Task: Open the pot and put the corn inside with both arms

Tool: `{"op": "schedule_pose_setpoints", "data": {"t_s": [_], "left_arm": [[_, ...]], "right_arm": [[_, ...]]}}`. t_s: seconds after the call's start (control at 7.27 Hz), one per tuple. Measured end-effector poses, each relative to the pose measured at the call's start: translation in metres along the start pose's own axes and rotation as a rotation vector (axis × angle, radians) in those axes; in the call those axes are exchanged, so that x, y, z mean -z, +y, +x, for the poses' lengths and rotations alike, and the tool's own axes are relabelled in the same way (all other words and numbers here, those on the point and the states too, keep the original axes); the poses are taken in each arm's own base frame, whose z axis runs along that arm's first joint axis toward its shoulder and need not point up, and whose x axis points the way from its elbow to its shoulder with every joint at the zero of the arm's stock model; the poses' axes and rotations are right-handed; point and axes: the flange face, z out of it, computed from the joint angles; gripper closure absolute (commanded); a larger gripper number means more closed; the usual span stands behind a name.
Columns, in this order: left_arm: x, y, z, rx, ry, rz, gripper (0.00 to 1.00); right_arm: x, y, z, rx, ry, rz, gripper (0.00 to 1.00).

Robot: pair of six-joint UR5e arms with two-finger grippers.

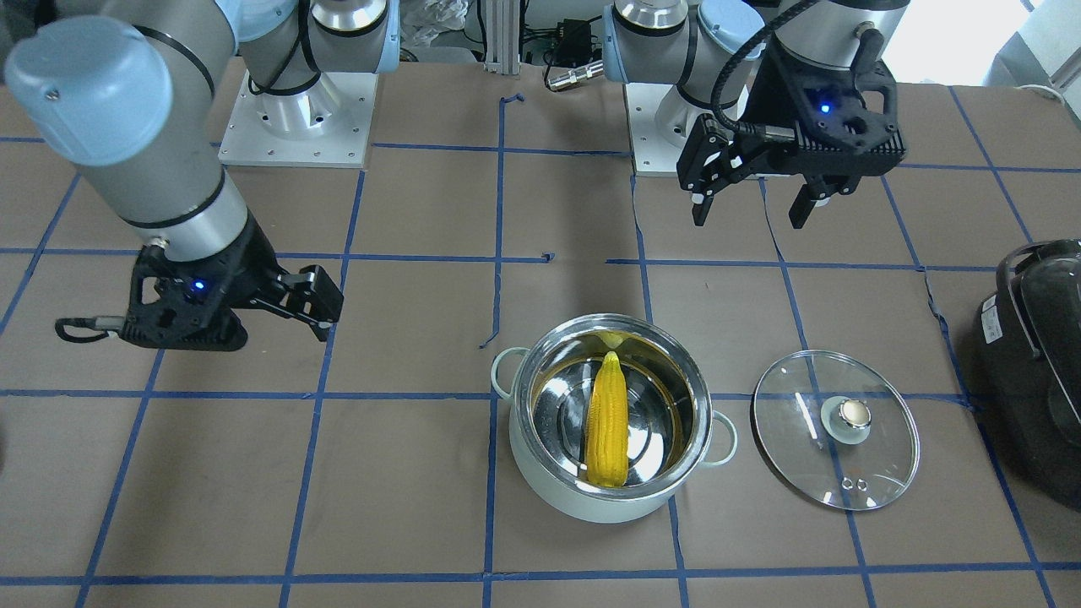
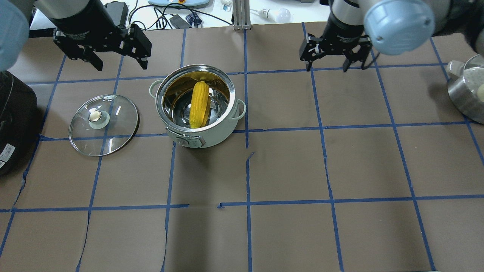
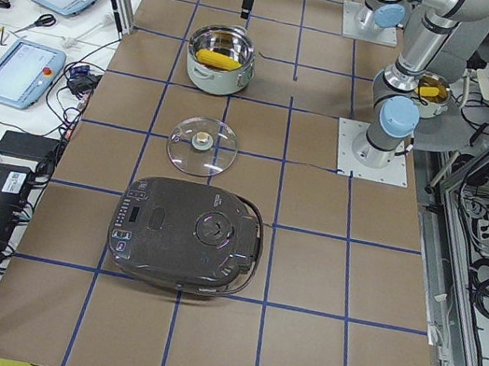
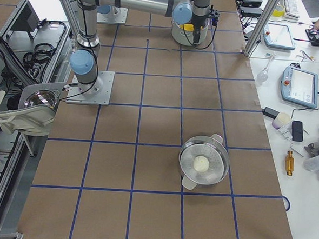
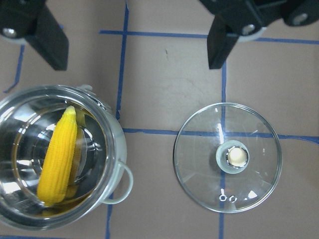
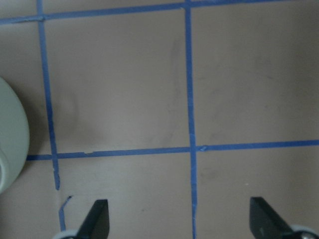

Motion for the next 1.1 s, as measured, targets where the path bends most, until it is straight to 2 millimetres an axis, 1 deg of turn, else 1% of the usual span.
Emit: {"op": "schedule_pose_setpoints", "data": {"t_s": [0.14, 0.28, 0.41, 0.69, 0.96, 1.1], "left_arm": [[-0.001, 0.005, 0.003, -0.006, -0.001, 0.007, 0.0], [-0.001, 0.007, 0.004, -0.008, -0.001, 0.009, 0.0], [0.0, 0.009, 0.004, -0.008, -0.002, 0.01, 0.0], [0.001, 0.011, 0.003, -0.006, -0.002, 0.006, 0.0], [0.0, 0.011, 0.002, -0.005, -0.003, 0.002, 0.0], [0.0, 0.011, 0.002, -0.004, -0.003, 0.002, 0.0]], "right_arm": [[0.011, 0.019, 0.023, -0.018, 0.016, -0.027, 0.0], [0.025, 0.036, 0.033, -0.009, 0.036, -0.047, 0.0], [0.037, 0.049, 0.036, 0.004, 0.045, -0.062, 0.0], [0.048, 0.067, 0.031, 0.016, 0.05, -0.086, 0.0], [0.046, 0.073, 0.015, 0.043, 0.055, -0.095, 0.0], [0.047, 0.074, 0.012, 0.05, 0.053, -0.093, 0.0]]}}
